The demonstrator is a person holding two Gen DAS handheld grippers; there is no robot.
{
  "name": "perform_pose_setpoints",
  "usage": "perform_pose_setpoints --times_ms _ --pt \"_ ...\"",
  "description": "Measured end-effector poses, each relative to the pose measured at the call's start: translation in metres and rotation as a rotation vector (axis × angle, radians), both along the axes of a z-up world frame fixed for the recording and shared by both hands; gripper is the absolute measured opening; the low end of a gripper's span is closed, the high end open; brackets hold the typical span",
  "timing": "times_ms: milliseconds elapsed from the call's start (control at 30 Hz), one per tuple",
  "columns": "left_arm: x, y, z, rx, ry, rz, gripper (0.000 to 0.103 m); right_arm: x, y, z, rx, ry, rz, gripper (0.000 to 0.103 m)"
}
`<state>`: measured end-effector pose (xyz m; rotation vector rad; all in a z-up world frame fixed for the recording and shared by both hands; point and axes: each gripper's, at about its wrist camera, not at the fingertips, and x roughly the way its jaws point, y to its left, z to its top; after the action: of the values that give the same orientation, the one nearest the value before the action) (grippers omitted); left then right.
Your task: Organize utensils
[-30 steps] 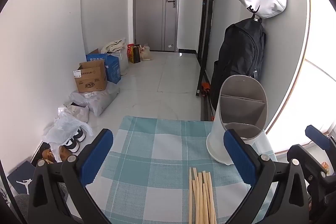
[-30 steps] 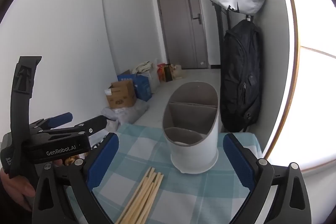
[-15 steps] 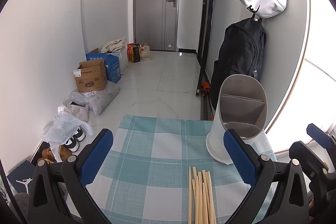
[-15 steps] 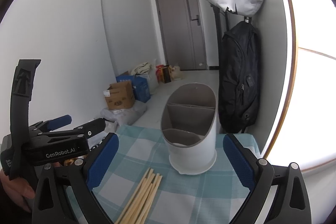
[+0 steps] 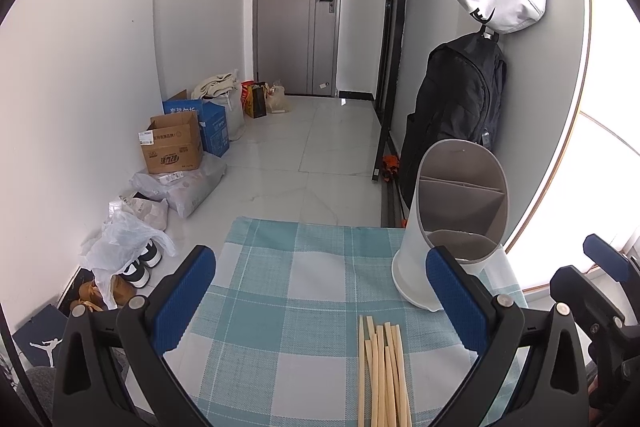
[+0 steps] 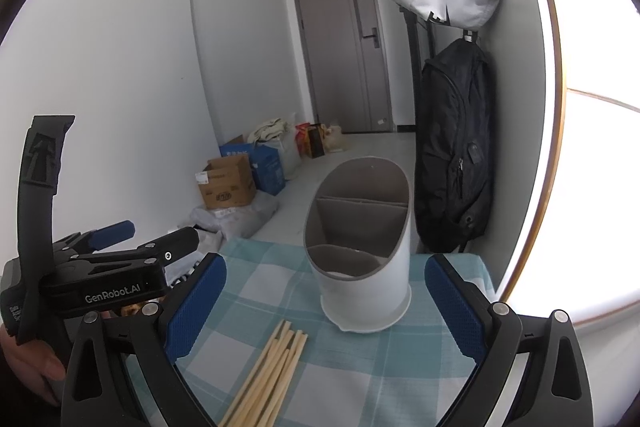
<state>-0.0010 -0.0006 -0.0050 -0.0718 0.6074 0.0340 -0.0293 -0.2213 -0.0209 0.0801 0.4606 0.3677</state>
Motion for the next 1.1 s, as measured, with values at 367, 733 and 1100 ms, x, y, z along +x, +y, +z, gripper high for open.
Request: perform_pose_setpoints --times_ms 367,733,1100 --pt "-0.0003 -0.0019 0.0 -0.001 -0.005 0.002 0.102 0.001 -0.0001 -0.0005 0.001 0.003 0.0 0.1" --pt "-0.0001 -0.0006 -0.001 -0.002 0.001 -0.001 0.102 0.0005 -0.0011 0.0004 0.007 0.003 -0.009 0.1" --pt "0.0016 -0.0008 -0.0019 0.009 0.006 0.001 0.102 0.0014 -0.0014 -0.0002 0.015 0.01 -0.009 0.1"
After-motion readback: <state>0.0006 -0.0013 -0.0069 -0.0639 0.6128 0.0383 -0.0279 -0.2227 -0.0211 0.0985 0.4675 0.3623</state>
